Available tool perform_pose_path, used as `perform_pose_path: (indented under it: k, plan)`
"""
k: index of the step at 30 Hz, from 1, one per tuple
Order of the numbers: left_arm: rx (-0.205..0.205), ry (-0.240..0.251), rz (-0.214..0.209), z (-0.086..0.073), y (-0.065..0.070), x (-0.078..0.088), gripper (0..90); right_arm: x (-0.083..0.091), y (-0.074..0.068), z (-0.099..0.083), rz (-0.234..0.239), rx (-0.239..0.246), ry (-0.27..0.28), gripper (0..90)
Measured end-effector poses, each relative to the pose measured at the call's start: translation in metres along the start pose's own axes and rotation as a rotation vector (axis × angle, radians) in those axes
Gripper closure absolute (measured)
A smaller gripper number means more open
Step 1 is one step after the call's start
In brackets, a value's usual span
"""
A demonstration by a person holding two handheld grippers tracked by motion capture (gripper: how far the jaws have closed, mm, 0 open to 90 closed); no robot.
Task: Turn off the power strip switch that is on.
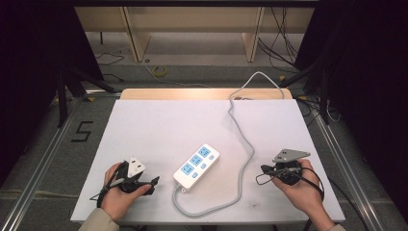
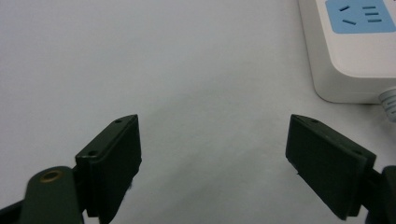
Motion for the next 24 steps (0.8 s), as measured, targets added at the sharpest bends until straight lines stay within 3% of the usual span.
perform_pose_path:
  k: [24]
  plan:
    - [-0.006,-0.003,0.009,0.000,0.000,0.000,17.9,-0.005,-0.007,0.016,0.025,0.023,-0.011,90.0]
Point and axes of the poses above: each handheld gripper's, and its own axes: x roughly backward along the jaws, z roughly out of its top, y roughly to its right, the point moved 4 cm from there along -x, roughly forward along the jaws
